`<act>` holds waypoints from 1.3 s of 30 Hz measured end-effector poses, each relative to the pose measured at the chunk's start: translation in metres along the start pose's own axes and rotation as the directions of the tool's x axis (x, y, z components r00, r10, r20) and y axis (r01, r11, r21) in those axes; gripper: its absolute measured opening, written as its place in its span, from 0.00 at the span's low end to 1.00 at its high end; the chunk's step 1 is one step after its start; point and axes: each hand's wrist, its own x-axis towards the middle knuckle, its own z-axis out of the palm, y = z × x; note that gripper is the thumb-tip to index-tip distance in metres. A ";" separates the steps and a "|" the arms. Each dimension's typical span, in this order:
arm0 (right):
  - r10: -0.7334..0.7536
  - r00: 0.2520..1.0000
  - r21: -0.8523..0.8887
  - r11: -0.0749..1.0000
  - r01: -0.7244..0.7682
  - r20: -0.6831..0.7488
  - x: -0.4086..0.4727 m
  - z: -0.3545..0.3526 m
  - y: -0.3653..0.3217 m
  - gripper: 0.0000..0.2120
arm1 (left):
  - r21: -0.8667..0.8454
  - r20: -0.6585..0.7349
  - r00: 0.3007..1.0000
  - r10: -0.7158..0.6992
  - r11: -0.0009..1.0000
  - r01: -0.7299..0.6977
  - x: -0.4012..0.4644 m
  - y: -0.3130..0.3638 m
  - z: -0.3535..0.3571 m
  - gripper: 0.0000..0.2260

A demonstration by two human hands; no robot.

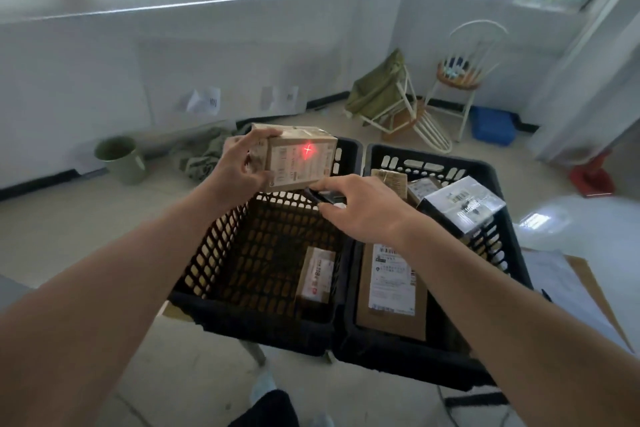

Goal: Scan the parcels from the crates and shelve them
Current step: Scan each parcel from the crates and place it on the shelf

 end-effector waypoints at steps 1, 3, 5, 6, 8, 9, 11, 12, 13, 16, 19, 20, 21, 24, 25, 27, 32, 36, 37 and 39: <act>-0.001 1.000 -0.005 1.000 0.001 0.005 -0.005 -0.002 -0.003 0.21 | 0.006 -0.010 1.000 0.003 1.000 -0.003 -0.003 0.005 -0.003 0.32; 0.000 1.000 -0.026 1.000 0.000 0.010 -0.012 -0.004 -0.010 0.21 | 0.016 -0.029 1.000 0.013 1.000 -0.012 -0.008 0.015 -0.010 0.32; 0.001 1.000 -0.040 0.999 0.000 0.012 -0.018 -0.006 -0.018 0.21 | 0.015 -0.028 0.999 0.020 1.000 -0.020 -0.013 0.023 -0.017 0.32; 0.002 1.000 -0.042 0.999 -0.002 0.008 -0.020 -0.007 -0.023 0.21 | 0.015 -0.022 1.000 0.022 1.000 -0.021 -0.014 0.025 -0.021 0.32; 0.007 1.000 -0.044 0.999 -0.008 -0.006 -0.025 -0.007 -0.033 0.21 | 0.012 -0.013 1.000 0.026 1.000 -0.026 -0.016 0.028 -0.029 0.33; 0.012 1.000 -0.046 0.999 -0.012 -0.015 -0.026 -0.007 -0.037 0.20 | -0.001 -0.011 0.999 0.033 0.999 -0.033 -0.018 0.030 -0.033 0.33; 0.027 0.999 -0.033 0.999 -0.028 -0.045 -0.028 -0.005 -0.044 0.20 | -0.064 -0.008 0.999 0.053 0.996 -0.054 -0.022 0.035 -0.040 0.33; 0.043 0.996 -0.009 0.999 -0.044 -0.073 -0.028 -0.002 -0.048 0.20 | -0.104 -0.008 0.998 0.066 0.992 -0.067 -0.026 0.039 -0.044 0.32; 0.071 0.991 0.031 0.997 -0.068 -0.117 -0.027 0.000 -0.051 0.20 | -0.147 -0.009 0.997 0.072 0.986 -0.072 -0.029 0.043 -0.048 0.31; 0.209 0.927 0.246 0.960 -0.134 -0.312 -0.022 0.014 -0.062 0.21 | -0.336 -0.020 1.000 0.017 0.942 -0.023 -0.037 0.051 -0.062 0.29; 0.347 0.819 0.481 0.871 -0.101 -0.457 -0.014 0.030 -0.075 0.21 | -0.484 0.018 0.999 -0.037 0.874 0.040 -0.046 0.057 -0.074 0.29; 0.391 0.779 0.542 0.837 -0.080 -0.490 -0.010 0.036 -0.080 0.21 | -0.520 0.038 0.999 -0.037 0.852 0.052 -0.049 0.059 -0.077 0.28; 0.432 0.745 0.598 0.800 -0.055 -0.509 -0.007 0.039 -0.087 0.21 | -0.561 0.059 0.998 -0.030 0.826 0.058 -0.053 0.061 -0.079 0.28; 0.533 0.663 0.745 0.665 0.055 -0.525 0.000 0.042 -0.113 0.21 | -0.638 0.107 0.994 0.003 0.767 0.067 -0.064 0.068 -0.084 0.26; 0.552 0.645 0.773 0.626 0.098 -0.529 0.000 0.041 -0.122 0.21 | -0.647 0.112 0.994 0.002 0.759 0.072 -0.067 0.071 -0.086 0.26; 0.550 0.623 0.780 0.605 0.162 -0.556 -0.001 0.038 -0.138 0.22 | -0.667 0.112 0.994 -0.010 0.741 0.083 -0.075 0.077 -0.089 0.26; 0.518 0.583 0.754 0.593 0.282 -0.626 0.001 0.037 -0.161 0.21 | -0.619 0.077 0.997 0.031 0.785 0.023 -0.097 0.087 -0.095 0.30; 0.444 0.599 0.727 0.564 0.391 -0.666 0.001 0.038 -0.169 0.22 | -0.557 0.088 0.991 0.102 0.830 -0.036 -0.108 0.096 -0.105 0.32; 0.420 0.610 0.721 0.561 0.407 -0.671 -0.001 0.037 -0.170 0.22 | -0.527 0.088 0.990 0.114 0.848 -0.051 -0.112 0.099 -0.108 0.32; 0.379 0.638 0.721 0.536 0.439 -0.671 -0.002 0.038 -0.171 0.22 | -0.444 0.066 0.989 0.132 0.892 -0.090 -0.119 0.103 -0.114 0.32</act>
